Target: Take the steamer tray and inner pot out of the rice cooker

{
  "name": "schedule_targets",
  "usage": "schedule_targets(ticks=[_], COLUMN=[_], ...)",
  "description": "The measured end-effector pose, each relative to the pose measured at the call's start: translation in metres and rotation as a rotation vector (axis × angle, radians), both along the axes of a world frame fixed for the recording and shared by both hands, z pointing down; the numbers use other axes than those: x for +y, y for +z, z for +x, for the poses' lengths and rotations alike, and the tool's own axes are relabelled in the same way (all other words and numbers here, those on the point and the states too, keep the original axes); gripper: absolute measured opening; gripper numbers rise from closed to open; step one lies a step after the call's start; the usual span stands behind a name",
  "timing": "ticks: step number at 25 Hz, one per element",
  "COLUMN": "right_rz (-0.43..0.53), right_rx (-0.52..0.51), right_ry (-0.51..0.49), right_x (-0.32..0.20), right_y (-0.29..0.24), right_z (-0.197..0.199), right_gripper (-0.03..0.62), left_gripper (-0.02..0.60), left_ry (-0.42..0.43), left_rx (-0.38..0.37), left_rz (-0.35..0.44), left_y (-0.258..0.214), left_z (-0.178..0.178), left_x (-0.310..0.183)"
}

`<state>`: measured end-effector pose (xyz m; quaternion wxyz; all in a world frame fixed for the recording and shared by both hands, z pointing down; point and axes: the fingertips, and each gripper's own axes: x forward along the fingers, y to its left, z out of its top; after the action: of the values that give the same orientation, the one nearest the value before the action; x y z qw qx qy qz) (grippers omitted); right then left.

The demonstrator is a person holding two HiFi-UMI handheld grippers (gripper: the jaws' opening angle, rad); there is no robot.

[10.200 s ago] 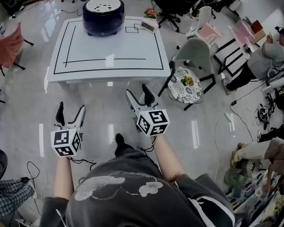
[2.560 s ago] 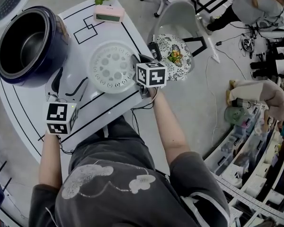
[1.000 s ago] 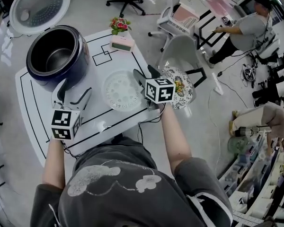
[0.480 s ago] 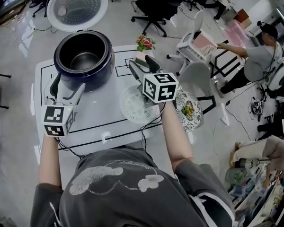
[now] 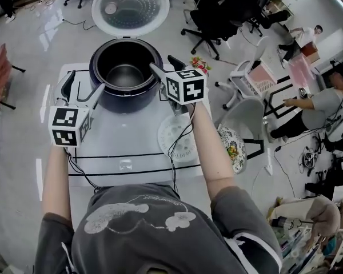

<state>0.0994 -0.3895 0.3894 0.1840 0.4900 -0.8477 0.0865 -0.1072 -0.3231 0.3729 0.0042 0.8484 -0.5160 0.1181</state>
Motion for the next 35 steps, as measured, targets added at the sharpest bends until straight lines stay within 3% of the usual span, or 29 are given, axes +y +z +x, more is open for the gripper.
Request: schedule_targets(ticks=[9,13,21,27,29,35], right_rz=[-0.095,-0.153,-0.168,-0.156,-0.163,-0.197], right_rx=[0.177,0.255,0.432,0.583,0.642,0.555], right_ry=[-0.034,-0.069,-0.11,-0.109,-0.092,-0.084], right_x=[-0.062,-0.076,-0.103,-0.113,-0.117,-0.117], right_y=[0.036,0.053,0.07,0.082,0.085,0.084], right_z=[-0.015,-0.021,-0.03,-0.026,-0.021,-0.02], right_gripper=[0.293,0.292,0.289,0.23,0.171,0.158], left_gripper=[0.388,0.388,0.388,0.388,0.388,0.387], left_ry=[0.016,0.013,0.014,0.037,0.037,0.056], left_rx=[-0.006,0.025,0.031,0.034,0.039,0.005], left_rz=[-0.028,-0.03,-0.036,-0.021,-0.016,-0.054], left_y=[0.011,0.011,0.021,0.023,0.022,0.036], left_z=[-0.017,-0.016,-0.021,-0.015,-0.013,-0.008], left_x=[-0.043,-0.055,-0.074,-0.086,-0.089,-0.091])
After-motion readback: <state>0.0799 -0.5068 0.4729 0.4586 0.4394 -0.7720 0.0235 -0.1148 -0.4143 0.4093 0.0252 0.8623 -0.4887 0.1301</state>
